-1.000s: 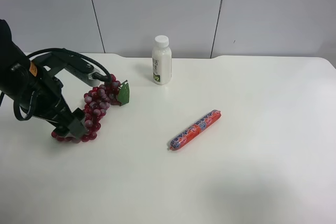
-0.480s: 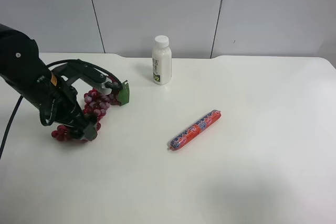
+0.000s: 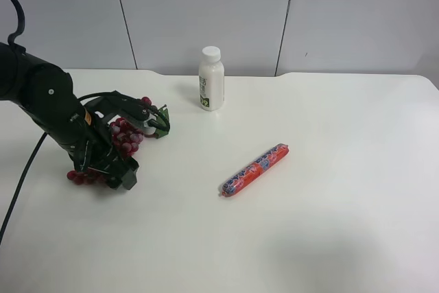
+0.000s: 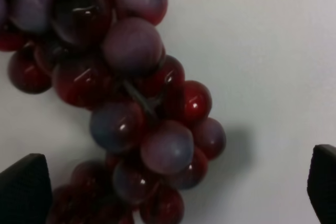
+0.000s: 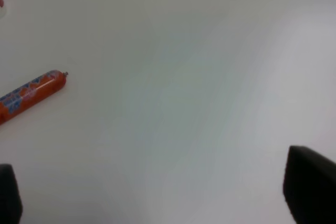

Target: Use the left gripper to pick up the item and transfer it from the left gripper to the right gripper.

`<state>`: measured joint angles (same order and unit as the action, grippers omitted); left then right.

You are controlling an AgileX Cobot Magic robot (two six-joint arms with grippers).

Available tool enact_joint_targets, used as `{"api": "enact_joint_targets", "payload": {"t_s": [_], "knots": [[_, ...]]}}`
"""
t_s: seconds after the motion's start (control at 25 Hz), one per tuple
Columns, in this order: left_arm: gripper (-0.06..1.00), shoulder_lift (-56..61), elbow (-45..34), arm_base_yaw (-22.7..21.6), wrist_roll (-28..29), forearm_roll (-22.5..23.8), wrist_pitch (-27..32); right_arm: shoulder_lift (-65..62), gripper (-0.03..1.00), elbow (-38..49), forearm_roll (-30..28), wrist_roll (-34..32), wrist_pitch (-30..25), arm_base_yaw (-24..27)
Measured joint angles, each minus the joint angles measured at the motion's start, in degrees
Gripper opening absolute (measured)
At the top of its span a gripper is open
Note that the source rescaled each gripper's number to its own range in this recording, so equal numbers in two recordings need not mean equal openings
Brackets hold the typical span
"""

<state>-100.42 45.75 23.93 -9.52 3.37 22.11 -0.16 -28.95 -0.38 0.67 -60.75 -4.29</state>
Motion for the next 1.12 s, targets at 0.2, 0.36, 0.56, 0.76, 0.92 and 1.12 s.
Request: {"api": "enact_joint_targets", "payload": {"t_s": [0.2, 0.36, 0.56, 0.76, 0.92, 1.12], "knots": [[1.0, -2.76, 0.0, 0.0, -0.14, 1.12, -2.27, 0.0, 1.0, 0.0, 0.0, 0.0, 0.0, 0.0], [1.0, -4.8, 0.05, 0.0, -0.17, 2.05, -3.6, 0.0, 1.0, 0.0, 0.0, 0.0, 0.0, 0.0], [1.0, -6.42, 0.15, 0.0, -0.17, 2.14, -4.5, 0.0, 1.0, 0.0, 0.0, 0.0, 0.0, 0.0], [0.95, -7.15, 0.65, 0.0, -0.17, 1.69, -4.49, 0.0, 1.0, 0.0, 0.0, 0.0, 0.0, 0.0], [0.59, -7.34, 0.65, 0.25, -0.17, 1.11, -5.06, 0.0, 1.0, 0.0, 0.0, 0.0, 0.0, 0.0], [0.01, -7.46, 0.72, 0.25, -0.17, 1.55, -5.27, 0.0, 1.0, 0.0, 0.0, 0.0, 0.0, 0.0]]}}
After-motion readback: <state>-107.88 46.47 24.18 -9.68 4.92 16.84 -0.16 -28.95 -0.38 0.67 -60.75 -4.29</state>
